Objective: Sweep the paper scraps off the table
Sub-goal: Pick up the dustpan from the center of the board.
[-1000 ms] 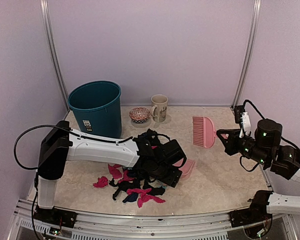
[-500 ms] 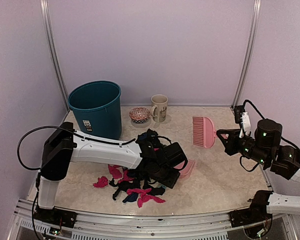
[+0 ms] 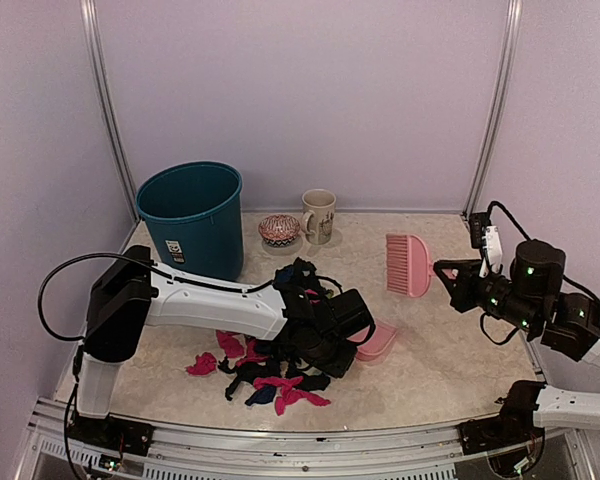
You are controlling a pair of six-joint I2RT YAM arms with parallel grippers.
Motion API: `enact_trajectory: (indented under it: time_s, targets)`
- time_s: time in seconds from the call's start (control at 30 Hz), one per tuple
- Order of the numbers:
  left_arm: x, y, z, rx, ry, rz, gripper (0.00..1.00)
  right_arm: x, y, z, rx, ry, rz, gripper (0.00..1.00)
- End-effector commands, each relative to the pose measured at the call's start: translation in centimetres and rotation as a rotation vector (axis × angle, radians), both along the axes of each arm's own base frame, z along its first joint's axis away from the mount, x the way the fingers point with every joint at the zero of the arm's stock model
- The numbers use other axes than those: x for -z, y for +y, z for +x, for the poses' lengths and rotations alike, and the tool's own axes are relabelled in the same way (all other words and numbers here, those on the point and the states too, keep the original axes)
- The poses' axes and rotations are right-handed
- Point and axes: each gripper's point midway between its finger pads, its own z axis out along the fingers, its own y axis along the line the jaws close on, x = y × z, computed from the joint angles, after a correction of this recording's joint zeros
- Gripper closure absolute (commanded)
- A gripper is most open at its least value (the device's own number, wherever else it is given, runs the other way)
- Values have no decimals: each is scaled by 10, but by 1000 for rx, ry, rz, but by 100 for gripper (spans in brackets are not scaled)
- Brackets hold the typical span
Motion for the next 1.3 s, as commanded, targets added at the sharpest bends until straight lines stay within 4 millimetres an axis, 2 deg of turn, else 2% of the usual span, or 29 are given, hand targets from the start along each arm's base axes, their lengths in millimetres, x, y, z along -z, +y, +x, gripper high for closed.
enact_trajectory:
  time_s: [0.0, 0.27, 0.57, 0.77, 0.97, 1.1, 1.27]
  targets:
    - [3, -6, -2, 19, -2, 4, 75, -2, -6, 0, 18, -8, 15, 100]
    - [-14, -5, 2, 21, -37, -1, 86, -3, -9, -2, 25, -11, 25, 100]
    - [-67, 0, 7, 67, -106, -4, 93, -11, -12, 0, 40, -37, 22, 100]
    - [-85, 7, -1, 123, -56, -30, 100, -22, -12, 1, 43, -68, 34, 100]
    - [-105, 1, -9, 166, 76, -233, 100, -40, -17, 3, 68, -117, 54, 100]
    - [-120, -3, -26, 223, 221, -410, 100, -57, -21, 2, 82, -153, 78, 100]
    - [-141, 0, -35, 248, 353, -605, 100, -73, -27, 1, 104, -190, 98, 100]
